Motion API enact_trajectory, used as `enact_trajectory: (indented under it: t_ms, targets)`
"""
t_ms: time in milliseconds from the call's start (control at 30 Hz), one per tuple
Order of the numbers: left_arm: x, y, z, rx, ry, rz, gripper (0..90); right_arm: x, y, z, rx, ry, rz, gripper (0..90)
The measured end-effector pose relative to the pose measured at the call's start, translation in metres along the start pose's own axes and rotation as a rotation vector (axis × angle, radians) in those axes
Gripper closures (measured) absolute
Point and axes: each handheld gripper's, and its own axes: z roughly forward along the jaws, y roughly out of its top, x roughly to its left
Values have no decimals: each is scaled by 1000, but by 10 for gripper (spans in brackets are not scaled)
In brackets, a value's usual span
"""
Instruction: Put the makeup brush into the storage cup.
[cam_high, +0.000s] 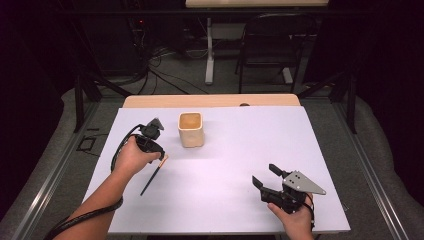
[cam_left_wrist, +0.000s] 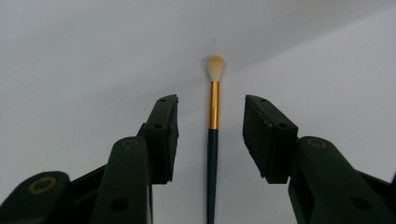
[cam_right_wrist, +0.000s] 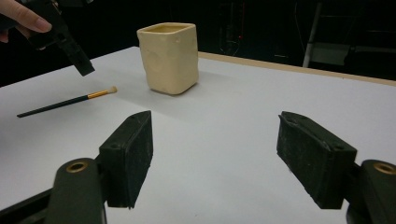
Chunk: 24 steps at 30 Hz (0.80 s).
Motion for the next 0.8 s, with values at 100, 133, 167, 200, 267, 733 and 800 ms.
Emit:
enact_trajectory:
  t_ms: [100,133,167,200,267,733,800]
  targets:
    - [1,1,2,16,-5,-1,573,0,0,1,-8,1,-3,268]
    - [0,1,3,17,-6,-7,578,0,0,1,-8,2,-3,268]
    - [1,1,3,24,-7,-4,586,0,0,1,-6,3,-2,268]
    - [1,1,4,26,-10,-7,593,0,0,1,-6,5,-2,269]
    - [1,1,5,35,-14,-11,605,0,-1,1,-6,4,-2,269]
    - [1,3,15,68,-15,7,620,0,-1,1,7,8,0,270]
    - [1,3,16,69,-8,14,625,0,-1,1,7,9,4,270]
